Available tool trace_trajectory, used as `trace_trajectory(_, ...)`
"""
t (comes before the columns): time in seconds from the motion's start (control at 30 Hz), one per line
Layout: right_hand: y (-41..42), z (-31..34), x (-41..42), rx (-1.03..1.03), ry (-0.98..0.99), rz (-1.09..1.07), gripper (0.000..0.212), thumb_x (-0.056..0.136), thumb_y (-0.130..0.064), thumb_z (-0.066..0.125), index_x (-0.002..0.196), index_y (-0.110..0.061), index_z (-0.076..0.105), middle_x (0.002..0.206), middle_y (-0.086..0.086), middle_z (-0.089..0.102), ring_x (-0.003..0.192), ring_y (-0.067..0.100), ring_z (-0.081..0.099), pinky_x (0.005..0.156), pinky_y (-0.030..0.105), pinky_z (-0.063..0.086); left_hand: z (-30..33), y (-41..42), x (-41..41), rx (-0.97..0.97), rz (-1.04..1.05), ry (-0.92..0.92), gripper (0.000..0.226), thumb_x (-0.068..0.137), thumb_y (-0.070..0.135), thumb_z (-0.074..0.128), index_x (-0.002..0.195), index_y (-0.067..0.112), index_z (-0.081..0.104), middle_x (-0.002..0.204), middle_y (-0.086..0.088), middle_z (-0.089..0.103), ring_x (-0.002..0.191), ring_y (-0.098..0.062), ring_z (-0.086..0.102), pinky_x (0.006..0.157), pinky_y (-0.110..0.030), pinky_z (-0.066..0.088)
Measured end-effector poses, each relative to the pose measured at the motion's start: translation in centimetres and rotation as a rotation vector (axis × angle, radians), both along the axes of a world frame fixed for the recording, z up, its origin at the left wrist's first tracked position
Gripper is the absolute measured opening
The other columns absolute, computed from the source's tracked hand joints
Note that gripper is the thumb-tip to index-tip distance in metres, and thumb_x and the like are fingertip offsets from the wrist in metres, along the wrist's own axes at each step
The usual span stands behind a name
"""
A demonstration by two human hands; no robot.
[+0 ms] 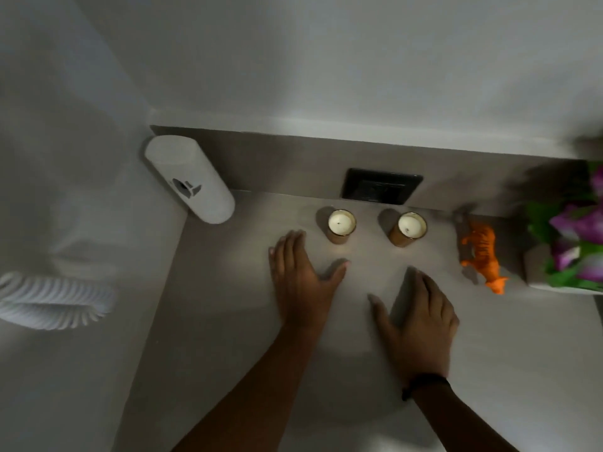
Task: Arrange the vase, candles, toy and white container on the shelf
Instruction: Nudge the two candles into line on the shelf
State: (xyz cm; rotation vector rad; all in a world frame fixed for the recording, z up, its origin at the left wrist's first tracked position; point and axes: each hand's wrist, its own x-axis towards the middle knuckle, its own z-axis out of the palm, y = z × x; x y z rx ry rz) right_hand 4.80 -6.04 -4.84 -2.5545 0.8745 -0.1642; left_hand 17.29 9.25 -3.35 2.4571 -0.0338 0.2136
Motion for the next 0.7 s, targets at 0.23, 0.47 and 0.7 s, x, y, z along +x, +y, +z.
trace_trajectory(0.23,-2.9,0.2,7.9,0.167,-0.212,-0.240,0.093,0.082,-0.082,0.066,0.152,-0.022,0.052,0.147,0.010,0.061,0.135,0.032,0.054,0.114,0.051,0.041,-0.8,-3.4,2.8,0.092,0.007,0.004,0.082,0.083,0.061,0.086,0.138,0.005,0.067,0.154,-0.016,0.063,0.151,-0.035,0.049,0.132,-0.057,0.029)
trace_trajectory(0.47,-3.9,-0.7,10.1,0.098,-0.238,-0.246,0.066,0.087,-0.069,0.068,0.132,-0.021,0.066,0.129,0.005,0.071,0.120,0.032,0.061,0.096,0.042,0.037,-1.2,-4.3,4.2,0.104,-0.010,0.011,0.068,0.088,0.052,0.085,0.136,0.006,0.071,0.157,-0.014,0.061,0.153,-0.038,0.047,0.129,-0.062,0.031)
trace_trajectory(0.7,-4.0,-0.3,9.2,0.167,-0.215,-0.199,0.080,0.084,-0.071,0.075,0.141,-0.017,0.060,0.137,0.008,0.064,0.125,0.030,0.057,0.105,0.045,0.041,-0.8,-4.3,1.5,0.128,0.056,0.125,0.123,0.085,0.085,0.064,0.168,0.003,0.025,0.173,-0.021,0.036,0.162,-0.037,0.031,0.133,-0.053,0.031)
